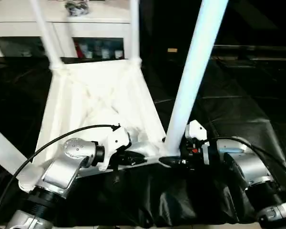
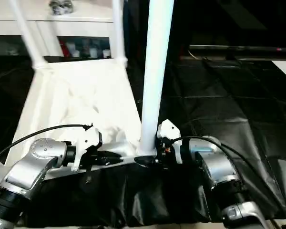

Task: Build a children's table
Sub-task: Rotate leg to tighten

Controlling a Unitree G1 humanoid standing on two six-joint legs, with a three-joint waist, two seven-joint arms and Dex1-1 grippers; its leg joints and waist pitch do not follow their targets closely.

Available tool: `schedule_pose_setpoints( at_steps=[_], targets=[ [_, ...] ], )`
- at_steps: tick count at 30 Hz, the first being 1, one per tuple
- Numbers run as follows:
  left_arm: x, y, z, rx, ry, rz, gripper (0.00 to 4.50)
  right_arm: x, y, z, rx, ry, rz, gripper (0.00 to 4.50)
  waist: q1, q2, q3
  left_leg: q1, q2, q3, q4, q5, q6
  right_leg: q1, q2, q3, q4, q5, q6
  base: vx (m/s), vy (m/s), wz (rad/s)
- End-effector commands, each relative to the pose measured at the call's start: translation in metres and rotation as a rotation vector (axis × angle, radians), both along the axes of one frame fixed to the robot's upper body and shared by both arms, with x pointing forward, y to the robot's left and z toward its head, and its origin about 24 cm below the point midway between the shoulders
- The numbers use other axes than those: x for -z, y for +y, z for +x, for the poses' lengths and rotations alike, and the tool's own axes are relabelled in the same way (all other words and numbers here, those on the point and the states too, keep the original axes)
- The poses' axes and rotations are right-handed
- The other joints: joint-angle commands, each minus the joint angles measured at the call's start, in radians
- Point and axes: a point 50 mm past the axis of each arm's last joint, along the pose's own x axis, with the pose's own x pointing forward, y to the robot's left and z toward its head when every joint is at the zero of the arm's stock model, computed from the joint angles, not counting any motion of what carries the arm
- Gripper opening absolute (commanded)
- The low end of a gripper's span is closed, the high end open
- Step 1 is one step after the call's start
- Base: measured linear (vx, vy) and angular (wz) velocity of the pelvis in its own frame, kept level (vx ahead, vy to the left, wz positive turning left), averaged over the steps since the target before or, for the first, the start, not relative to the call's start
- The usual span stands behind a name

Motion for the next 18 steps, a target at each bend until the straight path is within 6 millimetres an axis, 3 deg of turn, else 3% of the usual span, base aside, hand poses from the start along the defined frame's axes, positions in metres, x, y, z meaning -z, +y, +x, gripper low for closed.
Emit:
schedule_pose_setpoints(
  at_steps=[1, 6, 7, 9, 14, 15, 16, 17, 18],
  targets=[
    [-0.022, -0.009, 0.005, 0.056, -0.086, -0.055, 0.00, 0.000, 0.008, -0.003, -0.061, 0.011, 0.003, 3.09, -0.005, -0.003, -0.067, 0.036, 0.043, -0.017, -0.079, -0.317, 0.008, 0.037, -0.045, 0.036, -0.069, -0.307, -0.225, 0.000, 0.000, 0.00],
    [-0.022, -0.006, 0.005, 0.063, -0.082, -0.051, 0.00, 0.001, 0.011, -0.005, -0.094, 0.021, 0.003, 2.80, -0.004, -0.003, -0.069, 0.034, 0.042, -0.020, -0.080, -0.313, 0.002, 0.038, -0.046, 0.036, -0.068, -0.321, -0.209, 0.000, 0.000, 0.00],
    [-0.022, -0.006, 0.005, 0.063, -0.082, -0.050, 0.00, 0.001, 0.011, -0.005, -0.095, 0.021, 0.003, 2.76, -0.005, -0.011, -0.069, 0.032, 0.042, -0.019, -0.079, -0.306, 0.005, 0.039, -0.046, 0.036, -0.068, -0.317, -0.208, 0.000, 0.000, 0.00],
    [-0.022, -0.006, 0.006, 0.049, -0.089, -0.046, 0.00, 0.003, 0.014, -0.007, -0.102, 0.024, 0.004, 2.74, -0.003, -0.008, -0.070, 0.032, 0.042, -0.019, -0.078, -0.284, 0.011, 0.038, -0.046, 0.036, -0.065, -0.299, -0.212, 0.000, 0.000, 0.00],
    [-0.017, -0.013, 0.015, -0.070, -0.130, -0.039, 0.00, 0.010, 0.023, -0.006, 0.013, -0.007, 0.029, 2.70, -0.006, -0.012, -0.070, 0.029, 0.040, -0.019, -0.077, -0.266, 0.011, 0.039, -0.047, 0.037, -0.066, -0.290, -0.209, 0.000, 0.000, 0.00],
    [-0.017, -0.022, 0.020, -0.121, -0.153, -0.052, 0.00, 0.016, 0.030, 0.001, 0.166, -0.036, 0.044, 2.70, -0.010, -0.030, -0.070, 0.026, 0.039, -0.018, -0.077, -0.252, 0.011, 0.040, -0.048, 0.038, -0.066, -0.306, -0.197, 0.000, 0.000, 0.00],
    [-0.017, -0.028, 0.021, -0.144, -0.164, -0.058, 0.00, 0.019, 0.033, 0.004, 0.248, -0.041, 0.050, 2.70, -0.011, -0.023, -0.068, 0.030, 0.039, -0.019, -0.077, -0.271, 0.002, 0.034, -0.051, 0.038, -0.072, -0.349, -0.188, 0.000, 0.000, 0.00],
    [-0.017, -0.028, 0.021, -0.144, -0.164, -0.058, 0.00, 0.019, 0.033, 0.004, 0.248, -0.041, 0.050, 2.70, -0.014, -0.023, -0.067, 0.028, 0.038, -0.021, -0.079, -0.279, -0.006, 0.035, -0.051, 0.037, -0.072, -0.369, -0.182, 0.000, 0.000, 0.00],
    [-0.018, -0.040, 0.024, -0.188, -0.182, -0.071, 0.00, 0.025, 0.042, 0.009, 0.380, -0.030, 0.069, 2.69, -0.019, -0.023, -0.067, 0.026, 0.038, -0.026, -0.083, -0.304, -0.020, 0.039, -0.051, 0.035, -0.074, -0.399, -0.165, 0.000, 0.000, 0.00]
  ],
)
